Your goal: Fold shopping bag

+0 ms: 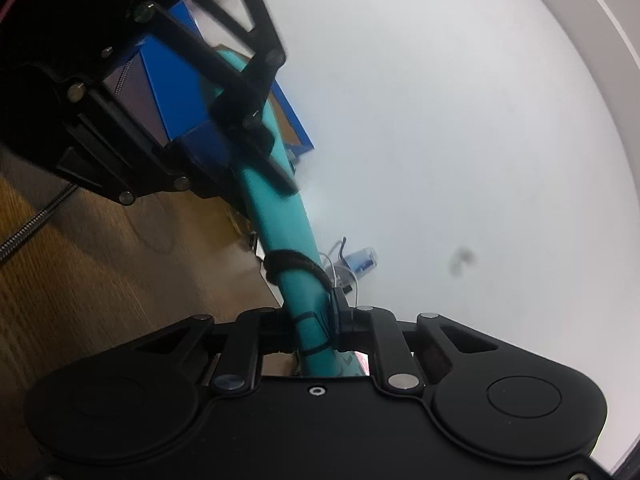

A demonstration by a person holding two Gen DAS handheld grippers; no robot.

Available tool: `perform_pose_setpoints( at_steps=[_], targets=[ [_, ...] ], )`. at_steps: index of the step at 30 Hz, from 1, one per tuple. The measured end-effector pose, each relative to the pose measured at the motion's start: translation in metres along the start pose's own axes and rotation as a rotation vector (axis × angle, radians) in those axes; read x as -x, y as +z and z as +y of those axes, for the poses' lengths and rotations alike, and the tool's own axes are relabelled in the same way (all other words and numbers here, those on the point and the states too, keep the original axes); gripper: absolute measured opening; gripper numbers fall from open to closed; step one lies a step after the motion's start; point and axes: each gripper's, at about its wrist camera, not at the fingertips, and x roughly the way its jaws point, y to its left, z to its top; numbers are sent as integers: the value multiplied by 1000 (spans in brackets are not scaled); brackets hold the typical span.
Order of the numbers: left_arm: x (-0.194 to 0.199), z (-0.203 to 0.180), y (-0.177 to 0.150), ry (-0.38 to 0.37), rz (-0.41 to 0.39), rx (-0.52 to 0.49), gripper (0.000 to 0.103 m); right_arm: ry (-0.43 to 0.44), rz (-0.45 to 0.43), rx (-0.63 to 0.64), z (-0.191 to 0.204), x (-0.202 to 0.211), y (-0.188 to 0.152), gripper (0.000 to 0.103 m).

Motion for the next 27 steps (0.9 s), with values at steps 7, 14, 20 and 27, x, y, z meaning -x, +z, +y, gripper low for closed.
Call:
perform_pose_setpoints(
  at_steps=[7, 14, 20, 27],
  targets=[
    [-5, 3, -24, -40, 89, -22, 38, 49, -35, 18, -11, 28, -20, 14],
    [-13, 14, -16, -7, 139, 69, 14, 38, -47, 26, -8, 45, -16, 16],
    [-16, 11, -2, 30, 106, 52, 12, 21, -80, 14, 3, 57, -6, 19],
    [-6, 0, 6, 24, 79, 20, 11, 21, -66, 71, -3, 78, -15, 26]
  ],
)
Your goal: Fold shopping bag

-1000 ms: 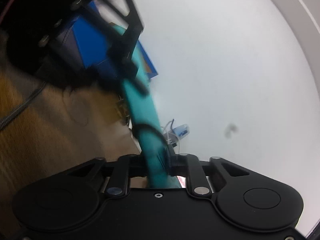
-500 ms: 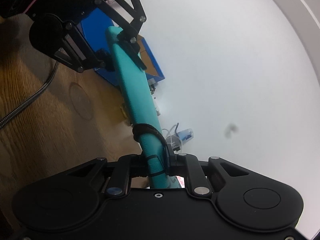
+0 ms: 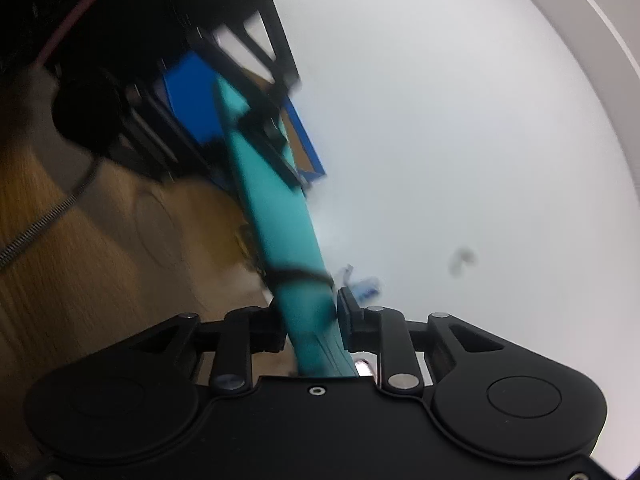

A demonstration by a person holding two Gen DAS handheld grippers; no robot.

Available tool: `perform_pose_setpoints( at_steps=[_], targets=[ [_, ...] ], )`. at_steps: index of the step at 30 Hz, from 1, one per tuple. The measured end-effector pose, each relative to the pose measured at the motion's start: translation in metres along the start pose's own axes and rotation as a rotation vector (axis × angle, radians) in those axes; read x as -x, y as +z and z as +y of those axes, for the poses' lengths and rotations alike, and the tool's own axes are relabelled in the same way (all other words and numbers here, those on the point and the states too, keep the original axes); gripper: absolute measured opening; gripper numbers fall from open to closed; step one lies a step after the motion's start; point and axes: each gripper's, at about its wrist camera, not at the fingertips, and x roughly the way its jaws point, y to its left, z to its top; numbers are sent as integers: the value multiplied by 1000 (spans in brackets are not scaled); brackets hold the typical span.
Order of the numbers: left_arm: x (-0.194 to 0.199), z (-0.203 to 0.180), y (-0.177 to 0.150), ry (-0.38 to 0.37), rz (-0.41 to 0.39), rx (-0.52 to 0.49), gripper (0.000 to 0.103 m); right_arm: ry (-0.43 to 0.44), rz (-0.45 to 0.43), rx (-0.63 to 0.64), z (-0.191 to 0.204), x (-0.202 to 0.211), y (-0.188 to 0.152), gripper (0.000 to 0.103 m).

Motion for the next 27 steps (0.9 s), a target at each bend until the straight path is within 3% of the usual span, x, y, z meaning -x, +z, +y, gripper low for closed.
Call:
perform_pose_setpoints(
  at_steps=[3, 6, 10, 12, 15, 17, 20, 27],
  targets=[
    [3, -5, 10, 11, -42, -2, 11, 10, -9, -2, 6, 6, 6, 27],
    [-2, -2, 10, -39, -10, 70, 11, 7, -9, -19, 9, 17, 11, 27],
    [3, -3, 3, -31, -12, 25, 11, 37, 30, -15, 11, 26, 11, 28],
    [4, -3, 7, -29, -7, 22, 11, 12, 25, -9, 19, 29, 19, 28],
    [2, 1, 10, -59, 35, 62, 11, 15, 34, -15, 21, 33, 22, 29],
    [2, 2, -2, -70, 73, 28, 12, 27, -9, -6, 18, 49, 15, 28],
    [1, 8, -14, -97, 138, 36, 12, 49, -64, 31, 21, 70, 11, 17],
    [-5, 11, -3, -67, 138, 51, 12, 41, -35, -3, 35, 78, 25, 18]
  ],
)
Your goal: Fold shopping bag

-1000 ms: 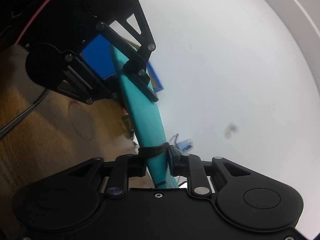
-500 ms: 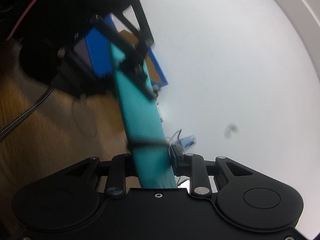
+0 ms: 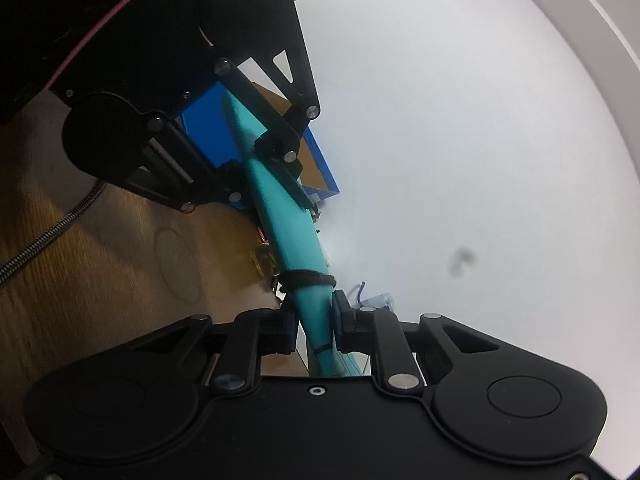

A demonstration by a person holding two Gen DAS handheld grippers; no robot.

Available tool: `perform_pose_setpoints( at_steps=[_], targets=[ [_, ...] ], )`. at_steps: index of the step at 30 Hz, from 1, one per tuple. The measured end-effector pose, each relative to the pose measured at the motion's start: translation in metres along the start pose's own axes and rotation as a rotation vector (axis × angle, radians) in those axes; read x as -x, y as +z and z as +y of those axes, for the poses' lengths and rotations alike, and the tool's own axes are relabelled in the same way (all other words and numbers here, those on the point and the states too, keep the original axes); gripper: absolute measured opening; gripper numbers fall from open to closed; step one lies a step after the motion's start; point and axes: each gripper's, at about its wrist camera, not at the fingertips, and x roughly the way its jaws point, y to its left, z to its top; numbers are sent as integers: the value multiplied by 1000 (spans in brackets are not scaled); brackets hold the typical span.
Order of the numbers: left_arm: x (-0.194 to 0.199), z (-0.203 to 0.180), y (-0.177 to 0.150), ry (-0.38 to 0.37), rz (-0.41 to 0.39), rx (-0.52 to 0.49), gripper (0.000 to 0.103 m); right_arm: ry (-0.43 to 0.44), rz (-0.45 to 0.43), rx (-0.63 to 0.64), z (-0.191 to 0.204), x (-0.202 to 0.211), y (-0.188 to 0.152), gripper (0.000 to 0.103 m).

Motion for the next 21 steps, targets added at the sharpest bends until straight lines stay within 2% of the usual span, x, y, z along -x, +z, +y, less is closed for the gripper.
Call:
perform_pose_setpoints(
  at_steps=[6, 9, 11, 13, 14, 16, 21],
  targets=[
    [-5, 0, -2, -15, 17, 0, 12, -14, 12, -7, 14, 5, 14, 21],
    [-1, -7, -1, -15, -4, -30, 12, -4, 15, -22, 20, 8, 19, 24],
    [2, -7, -5, -44, -1, -21, 12, 5, 3, -29, 25, 13, 22, 28],
    [3, -5, -13, -74, 15, -14, 12, 23, -46, -49, 26, 26, 17, 28],
    [2, -4, -17, -80, 22, -24, 12, 33, -78, -60, 27, 33, 15, 23],
    [0, -3, -25, -90, 31, -40, 12, 61, -128, -65, 32, 41, 12, 21],
    [-12, -7, -19, -99, 25, -47, 12, 111, -168, -80, 48, 42, 16, 20]
  ],
)
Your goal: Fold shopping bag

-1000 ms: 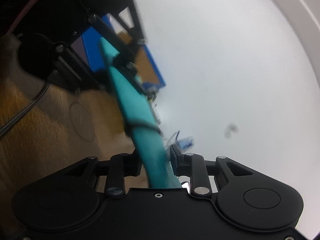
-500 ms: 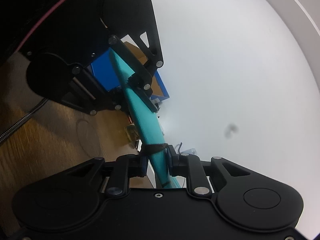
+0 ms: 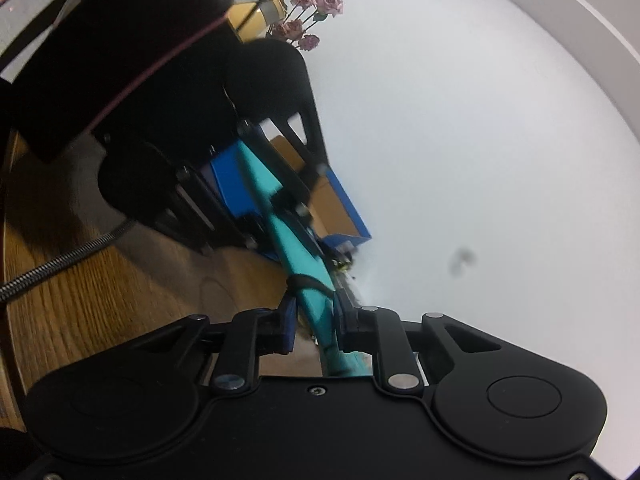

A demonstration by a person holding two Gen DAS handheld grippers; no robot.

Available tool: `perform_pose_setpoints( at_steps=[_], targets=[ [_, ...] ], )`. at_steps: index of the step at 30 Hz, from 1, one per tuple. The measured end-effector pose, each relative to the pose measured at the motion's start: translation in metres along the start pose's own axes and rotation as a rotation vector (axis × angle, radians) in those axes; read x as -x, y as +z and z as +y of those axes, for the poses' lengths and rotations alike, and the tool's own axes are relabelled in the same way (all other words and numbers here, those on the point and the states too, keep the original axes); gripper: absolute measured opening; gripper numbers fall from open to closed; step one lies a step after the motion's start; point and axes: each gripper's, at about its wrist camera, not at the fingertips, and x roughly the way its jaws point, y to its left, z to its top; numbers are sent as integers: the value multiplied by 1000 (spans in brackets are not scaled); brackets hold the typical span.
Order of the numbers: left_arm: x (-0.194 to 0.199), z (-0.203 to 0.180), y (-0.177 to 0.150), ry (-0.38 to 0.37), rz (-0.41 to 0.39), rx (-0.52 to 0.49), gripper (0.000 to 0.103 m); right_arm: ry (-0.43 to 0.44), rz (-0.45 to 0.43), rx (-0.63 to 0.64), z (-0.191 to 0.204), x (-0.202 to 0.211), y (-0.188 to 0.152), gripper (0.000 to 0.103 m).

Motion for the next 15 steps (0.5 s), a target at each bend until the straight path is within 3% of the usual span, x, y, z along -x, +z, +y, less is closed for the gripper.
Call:
perform_pose_setpoints(
  at_steps=[6, 10, 15],
  targets=[
    [-11, 0, -5, -15, -17, -31, 12, -26, 36, -10, 10, 2, -1, 26],
    [-11, 5, -7, -25, -12, -1, 12, -48, 87, -2, 13, 12, -8, 26],
    [-3, 9, -7, -9, -37, 31, 12, -59, 84, -11, 27, 3, 11, 20]
  ],
)
